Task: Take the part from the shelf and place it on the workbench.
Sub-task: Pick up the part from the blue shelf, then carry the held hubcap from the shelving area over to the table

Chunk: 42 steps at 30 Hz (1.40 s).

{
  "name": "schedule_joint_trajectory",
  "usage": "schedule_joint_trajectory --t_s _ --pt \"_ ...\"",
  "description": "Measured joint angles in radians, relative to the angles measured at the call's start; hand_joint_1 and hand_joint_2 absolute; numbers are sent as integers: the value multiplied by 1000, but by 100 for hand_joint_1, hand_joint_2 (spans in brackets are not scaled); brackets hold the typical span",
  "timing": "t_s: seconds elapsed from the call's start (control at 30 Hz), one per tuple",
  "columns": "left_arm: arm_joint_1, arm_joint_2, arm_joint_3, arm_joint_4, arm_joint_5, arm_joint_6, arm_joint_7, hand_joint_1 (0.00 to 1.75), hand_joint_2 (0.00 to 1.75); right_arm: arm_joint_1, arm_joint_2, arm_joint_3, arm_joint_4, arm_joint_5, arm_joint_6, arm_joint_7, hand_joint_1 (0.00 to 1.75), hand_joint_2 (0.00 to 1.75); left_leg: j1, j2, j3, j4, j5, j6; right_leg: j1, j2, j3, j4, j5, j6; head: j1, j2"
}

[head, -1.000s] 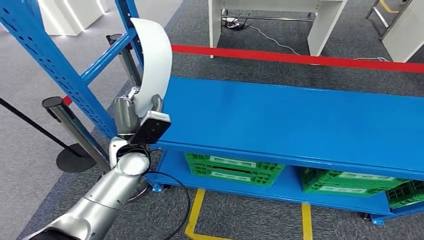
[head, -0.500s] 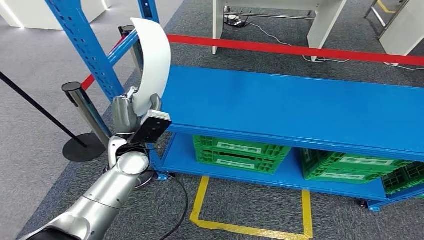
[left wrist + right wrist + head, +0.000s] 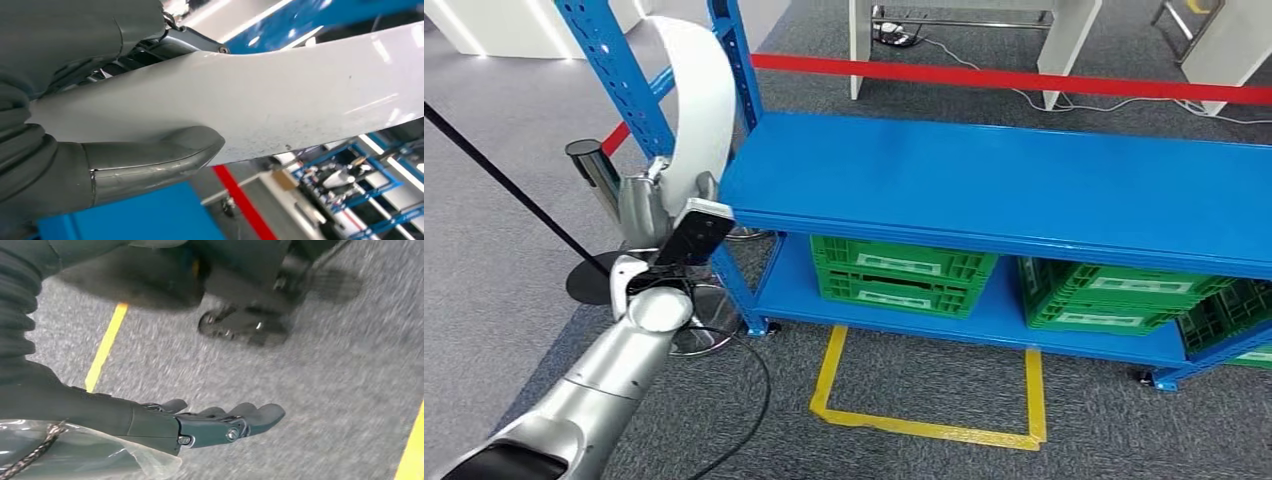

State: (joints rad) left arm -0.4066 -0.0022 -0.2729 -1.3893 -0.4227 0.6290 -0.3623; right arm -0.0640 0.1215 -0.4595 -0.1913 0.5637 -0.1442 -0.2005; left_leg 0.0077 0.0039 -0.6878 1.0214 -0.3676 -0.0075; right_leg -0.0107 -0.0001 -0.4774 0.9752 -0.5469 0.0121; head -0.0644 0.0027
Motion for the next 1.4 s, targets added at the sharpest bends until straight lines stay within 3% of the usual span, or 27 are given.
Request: schedule_joint_trajectory --t_s 0.03,0.1,0.13,0.17,0.23,0.3,0.37,0.4,0.47,0.5,0.57,0.63,0.67,0.7,0.73,0.8,0.87,0.9,0.97,1.0,1.03,1.13,1.17,1.23,1.3,1.37,1.4 --pt "-4 11 7 -5 2 -5 3 175 175 1 0 -2 0 0 -1 0 0 175 1 0 -8 28 -38 -5 -1 -2 -8 -1 10 -10 -1 0" --pt "-9 29 17 -13 4 -10 6 175 175 1 0 -6 0 0 -2 0 0 175 3 -1 -29 142 -146 -12 0 -4 -27 1 33 -22 -4 0" --pt "-10 35 20 -15 4 -11 6 175 175 1 0 -7 0 0 -2 0 0 175 3 -1 -37 209 -184 -14 2 -5 -40 4 45 -23 -5 0" --pt "-11 40 21 -17 4 -12 6 175 175 1 1 -7 0 0 -1 0 0 175 3 -1 -38 260 -198 -14 4 -5 -56 7 56 -24 -5 0" --pt "-11 45 22 -21 4 -12 6 175 175 1 1 -8 0 0 -1 0 0 175 2 -1 0 265 -165 -8 7 -6 -89 16 74 -24 -5 0" --pt "-12 49 24 -27 4 -12 6 175 175 0 1 -8 -1 0 -1 0 0 175 -2 -2 92 148 -131 9 11 -5 -114 25 87 -21 -5 0" --pt "-15 52 26 -35 4 -12 5 175 175 0 3 -9 -1 1 -1 0 0 175 -9 -2 169 25 -139 23 13 -5 -129 29 102 -13 -4 0" --pt "-16 54 27 -39 4 -12 5 175 175 0 3 -9 -1 1 -2 0 0 175 -12 -3 184 -6 -148 28 12 -5 -134 29 111 -6 -5 0" --pt "-16 57 28 -45 4 -13 5 175 175 0 4 -11 0 1 -2 0 0 175 -13 -1 181 -26 -140 33 9 -4 -144 29 122 7 -5 0" --pt "-14 58 29 -47 4 -13 5 175 175 1 4 -12 0 1 -3 0 0 175 -11 1 174 -32 -131 38 9 -3 -153 37 109 12 -4 0" --pt "-8 59 29 -51 3 -14 5 175 175 2 4 -15 -1 2 -4 -1 0 175 -6 5 153 -38 -108 48 8 0 -182 104 35 21 -1 0" --pt "4 61 32 -53 3 -15 5 175 175 2 4 -16 -1 3 -5 -1 0 175 -7 6 124 -36 -86 53 5 0 -213 226 -51 28 0 0" --pt "11 62 33 -54 4 -16 5 175 175 2 4 -16 -1 4 -5 -1 0 175 -7 6 109 -34 -75 52 3 -1 -219 276 -68 31 0 0" --pt "19 62 35 -54 5 -18 5 175 175 2 4 -16 -1 4 -5 -2 0 175 -7 6 93 -33 -64 50 1 -1 -212 299 -61 34 0 0" --pt "26 62 36 -55 8 -21 5 175 175 1 4 -17 -1 4 -5 -2 0 175 -6 6 77 -31 -53 48 0 -1 -191 291 -36 36 0 0" --pt "35 62 39 -58 12 -25 5 175 175 -1 4 -19 -1 5 -6 -2 0 175 -6 5 48 -25 -33 40 -4 -1 -104 184 10 37 0 0" --pt "37 64 42 -66 14 -27 4 175 175 -4 4 -21 -2 6 -6 -2 0 175 -8 5 27 -17 -14 30 -3 1 -13 51 2 31 -2 0" --pt "37 64 43 -70 15 -28 4 175 175 -5 4 -22 -3 6 -6 -3 0 175 -9 5 22 -16 -4 25 -1 2 8 14 -9 26 -2 0" --pt "38 66 44 -73 18 -31 4 175 175 -4 4 -24 -3 6 -6 -2 0 175 -8 5 16 -17 12 15 1 1 3 3 -5 11 -3 0" --pt "41 66 44 -74 19 -32 3 175 175 -3 4 -24 -3 6 -6 -2 0 175 -7 3 12 -12 3 9 0 0 -5 3 3 3 -2 0" --pt "44 67 44 -75 20 -34 3 175 175 -3 4 -25 -2 6 -6 -2 0 175 -5 2 5 8 -26 4 -1 -2 -14 3 13 -7 -3 0" --pt "53 68 44 -79 21 -37 2 175 175 -3 4 -29 -2 6 -6 -4 0 175 -2 0 -26 171 -178 -8 1 -5 -47 5 47 -24 -6 0" --pt "56 67 44 -79 21 -37 2 175 175 -3 4 -31 -2 7 -6 -5 0 175 -2 0 -31 230 -204 -8 3 -5 -63 8 58 -25 -6 0" --pt "60 67 44 -79 22 -37 2 175 175 -3 4 -33 -2 7 -7 -11 0 175 -2 0 -8 271 -190 -4 7 -5 -95 15 77 -25 -6 0" --pt "61 67 44 -80 22 -39 2 175 175 -3 5 -34 -2 8 -8 -16 0 175 -6 -1 72 183 -142 11 11 -5 -121 22 92 -23 -6 0" --pt "59 66 44 -86 30 -48 2 175 175 -4 7 -35 -2 10 -7 -18 0 175 -13 -3 164 45 -139 28 13 -5 -138 25 106 -17 -6 0" --pt "58 65 44 -89 39 -57 2 175 175 -4 8 -36 -2 11 -7 -18 0 175 -18 -4 189 -2 -147 35 12 -5 -145 25 114 -11 -6 0"
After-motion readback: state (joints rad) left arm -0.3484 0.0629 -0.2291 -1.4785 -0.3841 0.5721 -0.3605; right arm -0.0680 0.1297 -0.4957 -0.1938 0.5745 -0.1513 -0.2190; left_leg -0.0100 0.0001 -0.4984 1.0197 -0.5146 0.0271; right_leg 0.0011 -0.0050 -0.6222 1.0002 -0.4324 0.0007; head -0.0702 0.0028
